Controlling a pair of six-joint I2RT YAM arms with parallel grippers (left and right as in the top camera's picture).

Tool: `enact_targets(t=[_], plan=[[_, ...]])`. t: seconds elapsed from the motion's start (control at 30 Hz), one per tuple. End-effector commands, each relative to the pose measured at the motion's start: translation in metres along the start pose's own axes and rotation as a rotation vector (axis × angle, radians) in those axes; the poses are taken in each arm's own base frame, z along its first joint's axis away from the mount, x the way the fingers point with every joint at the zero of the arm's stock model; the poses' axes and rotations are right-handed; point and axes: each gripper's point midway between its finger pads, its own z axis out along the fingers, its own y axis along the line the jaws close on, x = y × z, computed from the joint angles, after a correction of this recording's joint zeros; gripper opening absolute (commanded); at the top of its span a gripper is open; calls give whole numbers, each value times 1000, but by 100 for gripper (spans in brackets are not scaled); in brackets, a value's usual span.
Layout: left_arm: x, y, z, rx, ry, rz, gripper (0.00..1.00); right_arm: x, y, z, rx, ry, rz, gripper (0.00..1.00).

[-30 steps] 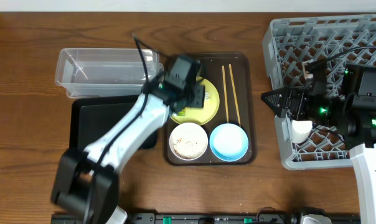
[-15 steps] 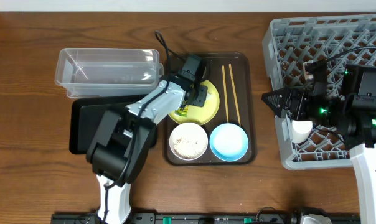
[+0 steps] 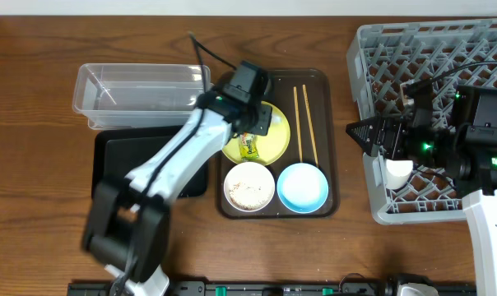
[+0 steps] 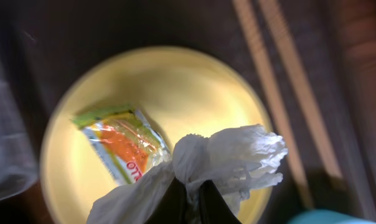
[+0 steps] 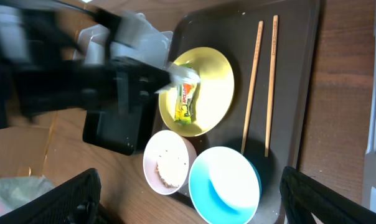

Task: Sort waste into correct bins and load items into the dishwasher rack
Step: 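Move the tissue over the clear bin and release it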

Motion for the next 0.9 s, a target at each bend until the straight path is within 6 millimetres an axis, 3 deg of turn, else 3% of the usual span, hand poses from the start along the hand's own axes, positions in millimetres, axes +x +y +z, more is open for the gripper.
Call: enact_targets(t=[0.0,0.17,0.33,0.4,0.47,0.53,0.6,0.7,0.87], plan=[[-19,3,-30,-7,-70,-15,6,-2,5,-1,-9,-1,-23,89],[-36,69,-45,-225,-144,-96,6,-1,5,-1,-9,0,-22,89],[-55,151,-55,-323,-224,-243,6,-1,5,-1,-9,0,-22,89],[-57,167,-52,-296,-231,-280,17,-1,5,-1,-9,0,-22,89],[-55,170,-45,-221,-209,-279,32,-1,5,-1,-9,0,-23,89],[-52,166,-41,-184,-187,-246,58,-1,5,-1,-9,0,-23,89],[-48,163,-42,-182,-169,-219,69,-1,5,-1,-9,0,-23,89],[-46,143,-48,-132,-160,-198,70,-1,5,-1,-8,2,-21,89],[-29,88,-41,-46,-78,-114,64,-1,4,-1,-6,2,-21,89]])
